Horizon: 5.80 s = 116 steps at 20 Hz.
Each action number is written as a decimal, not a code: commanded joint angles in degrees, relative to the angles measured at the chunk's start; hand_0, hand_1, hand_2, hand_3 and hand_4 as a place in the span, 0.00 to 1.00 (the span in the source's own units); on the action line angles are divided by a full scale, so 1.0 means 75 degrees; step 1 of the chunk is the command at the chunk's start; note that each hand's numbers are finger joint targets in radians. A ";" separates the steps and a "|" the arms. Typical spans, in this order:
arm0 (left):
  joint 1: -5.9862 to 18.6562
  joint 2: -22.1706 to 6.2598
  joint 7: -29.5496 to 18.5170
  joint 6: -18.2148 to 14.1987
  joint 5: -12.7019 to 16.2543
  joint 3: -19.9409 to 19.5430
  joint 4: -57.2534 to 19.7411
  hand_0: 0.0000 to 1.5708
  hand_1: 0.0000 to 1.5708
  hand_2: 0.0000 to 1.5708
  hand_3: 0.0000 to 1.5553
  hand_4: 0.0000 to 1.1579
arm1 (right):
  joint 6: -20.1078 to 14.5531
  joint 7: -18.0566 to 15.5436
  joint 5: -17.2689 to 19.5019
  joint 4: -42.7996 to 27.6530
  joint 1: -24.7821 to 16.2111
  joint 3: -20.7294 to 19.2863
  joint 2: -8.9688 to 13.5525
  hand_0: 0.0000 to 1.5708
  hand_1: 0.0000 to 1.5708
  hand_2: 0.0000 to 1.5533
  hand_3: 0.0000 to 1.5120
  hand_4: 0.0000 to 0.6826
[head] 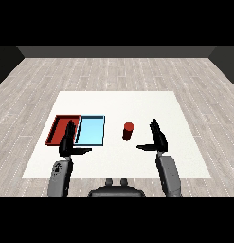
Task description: Pick the red can and put it in the red box
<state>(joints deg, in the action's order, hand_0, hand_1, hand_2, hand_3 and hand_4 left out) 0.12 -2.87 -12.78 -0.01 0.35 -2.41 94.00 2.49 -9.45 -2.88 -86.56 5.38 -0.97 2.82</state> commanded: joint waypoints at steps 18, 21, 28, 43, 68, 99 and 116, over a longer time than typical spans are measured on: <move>-0.0290 0.0337 -0.1153 -0.0178 -0.0160 0.0210 -0.0068 0.00 0.00 0.00 0.00 0.00 | 0.0211 -0.0884 -0.0326 0.0956 0.0605 -0.0273 -0.0068 0.00 0.00 0.00 0.00 0.00; -0.0087 0.0096 -0.1405 0.0188 0.0157 -0.0101 -0.0564 0.00 0.00 0.00 0.00 0.00 | 0.0423 -0.0858 -0.0562 0.1524 0.1211 -0.0585 0.0169 0.00 0.00 0.00 0.00 0.00; 0.0038 0.0174 -0.0942 0.0014 0.0148 0.0018 -0.0112 0.00 0.00 0.00 0.00 0.00 | 0.0048 -0.1440 -0.0328 0.2528 0.1389 -0.0348 -0.0364 0.00 0.00 0.00 0.00 0.00; 0.0193 -0.0030 -0.0412 0.0305 0.0693 -0.0266 -0.0105 0.00 0.00 0.00 0.00 0.00 | -0.0807 -0.2310 -0.1603 0.4826 0.2738 0.0565 -0.0376 0.00 0.00 0.00 0.00 0.00; -0.0492 -0.0012 -0.1293 0.0381 0.0492 -0.0256 -0.0027 0.00 0.00 0.00 0.00 0.00 | -0.0320 -0.2899 -0.2348 0.6145 0.3429 0.0389 -0.0317 0.00 0.00 0.00 0.00 0.00; -0.0011 0.0218 -0.0987 0.0048 0.0422 -0.0097 0.0026 0.00 0.00 0.00 0.00 0.00 | -0.0781 -0.3907 -0.3539 0.9287 0.5426 0.0969 -0.0375 0.00 0.00 0.23 0.08 0.00; 0.0032 0.0127 -0.0725 0.0077 0.0389 -0.0061 0.0183 0.00 0.00 0.00 0.00 0.00 | -0.2261 -0.3551 -0.2833 0.8070 0.5159 0.1643 -0.0372 0.94 0.94 0.94 0.94 0.96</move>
<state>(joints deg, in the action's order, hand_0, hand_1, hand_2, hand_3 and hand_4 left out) -0.66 -2.41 -19.99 1.40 3.69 -3.72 93.96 -12.39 -35.75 -23.91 -25.69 42.74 10.49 0.54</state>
